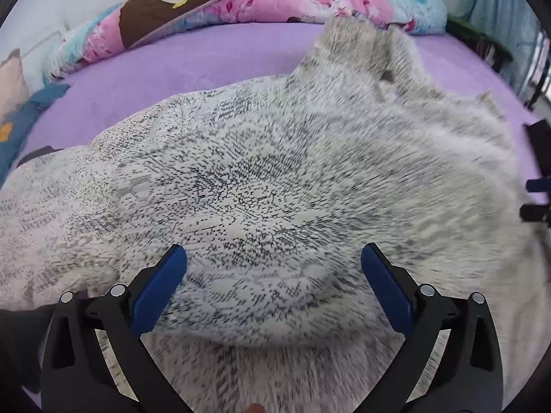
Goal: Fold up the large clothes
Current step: 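Move the left gripper to the other sleeve cuff and close on it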
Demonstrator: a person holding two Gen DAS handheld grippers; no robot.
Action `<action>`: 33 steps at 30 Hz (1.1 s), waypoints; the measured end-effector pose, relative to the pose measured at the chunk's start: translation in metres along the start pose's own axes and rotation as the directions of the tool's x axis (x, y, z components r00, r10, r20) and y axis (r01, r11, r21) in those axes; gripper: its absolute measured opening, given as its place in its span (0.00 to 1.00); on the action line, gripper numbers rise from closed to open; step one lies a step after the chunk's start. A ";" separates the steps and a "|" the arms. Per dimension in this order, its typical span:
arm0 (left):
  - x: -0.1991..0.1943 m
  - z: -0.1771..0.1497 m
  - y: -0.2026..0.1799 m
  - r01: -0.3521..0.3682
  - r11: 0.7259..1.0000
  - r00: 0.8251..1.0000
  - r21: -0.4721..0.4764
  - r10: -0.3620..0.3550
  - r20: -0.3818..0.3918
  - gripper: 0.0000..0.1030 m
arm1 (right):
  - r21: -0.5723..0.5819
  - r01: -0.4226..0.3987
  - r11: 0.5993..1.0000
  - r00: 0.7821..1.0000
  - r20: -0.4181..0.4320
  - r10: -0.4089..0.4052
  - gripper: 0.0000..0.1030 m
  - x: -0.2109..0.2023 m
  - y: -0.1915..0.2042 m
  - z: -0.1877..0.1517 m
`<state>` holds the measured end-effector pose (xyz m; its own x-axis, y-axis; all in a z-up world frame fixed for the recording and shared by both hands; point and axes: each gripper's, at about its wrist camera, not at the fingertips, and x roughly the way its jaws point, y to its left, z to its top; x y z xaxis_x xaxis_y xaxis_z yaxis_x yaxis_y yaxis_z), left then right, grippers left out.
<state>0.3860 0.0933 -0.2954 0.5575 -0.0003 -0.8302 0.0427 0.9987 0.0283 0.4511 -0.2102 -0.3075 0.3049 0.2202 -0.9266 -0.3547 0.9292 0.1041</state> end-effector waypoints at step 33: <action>-0.158 -0.106 0.340 0.413 0.580 0.908 -0.702 -0.199 0.369 0.94 | -0.314 -0.069 0.947 0.986 0.126 0.113 0.95 -0.023 0.255 0.021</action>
<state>0.2241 0.4386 -0.2136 0.8037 -0.2182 -0.5536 -0.3271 0.6152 -0.7173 0.3720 0.0273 -0.2518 0.3716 0.3597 -0.8559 -0.6342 0.7716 0.0490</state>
